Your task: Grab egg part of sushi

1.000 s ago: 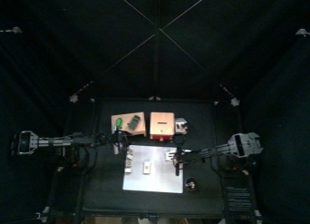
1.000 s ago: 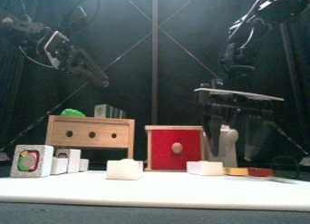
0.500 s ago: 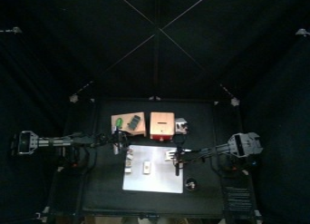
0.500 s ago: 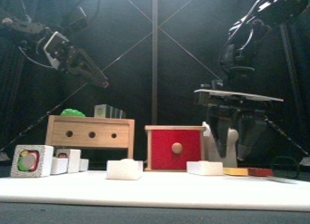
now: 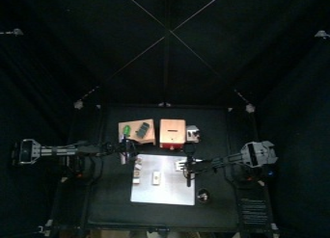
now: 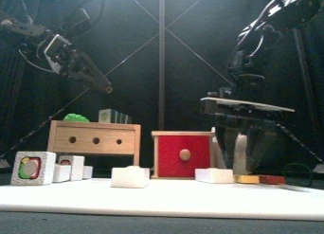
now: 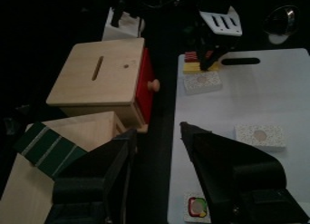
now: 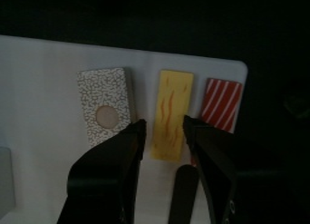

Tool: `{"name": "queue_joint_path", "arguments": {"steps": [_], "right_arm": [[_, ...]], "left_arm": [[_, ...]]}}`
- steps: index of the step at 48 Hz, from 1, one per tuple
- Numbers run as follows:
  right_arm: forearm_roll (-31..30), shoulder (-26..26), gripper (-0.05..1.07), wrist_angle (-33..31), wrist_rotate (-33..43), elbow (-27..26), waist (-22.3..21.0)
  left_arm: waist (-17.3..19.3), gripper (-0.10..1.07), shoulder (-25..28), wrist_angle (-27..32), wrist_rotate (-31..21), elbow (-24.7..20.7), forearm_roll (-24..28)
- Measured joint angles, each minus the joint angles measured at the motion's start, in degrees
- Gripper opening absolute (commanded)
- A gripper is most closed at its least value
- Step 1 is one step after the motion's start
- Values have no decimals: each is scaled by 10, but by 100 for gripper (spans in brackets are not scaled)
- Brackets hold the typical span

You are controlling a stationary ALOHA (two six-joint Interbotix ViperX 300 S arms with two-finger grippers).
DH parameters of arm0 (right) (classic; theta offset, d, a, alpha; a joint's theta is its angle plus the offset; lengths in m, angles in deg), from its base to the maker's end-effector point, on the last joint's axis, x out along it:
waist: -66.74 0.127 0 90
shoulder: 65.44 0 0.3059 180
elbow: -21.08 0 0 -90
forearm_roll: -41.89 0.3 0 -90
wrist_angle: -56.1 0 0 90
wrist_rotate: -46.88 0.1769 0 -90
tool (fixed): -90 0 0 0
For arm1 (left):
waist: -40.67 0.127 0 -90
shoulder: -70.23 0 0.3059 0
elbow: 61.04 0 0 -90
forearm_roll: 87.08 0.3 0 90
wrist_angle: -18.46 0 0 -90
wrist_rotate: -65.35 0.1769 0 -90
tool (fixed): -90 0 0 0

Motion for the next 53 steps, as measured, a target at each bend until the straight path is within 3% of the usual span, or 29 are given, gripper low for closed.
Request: {"name": "queue_joint_path", "arguments": {"steps": [53], "right_arm": [[2, -14, 76, -4, -4, -1, -9]], "left_arm": [[0, 82, -1, 0, 0, 4, 0]]}}
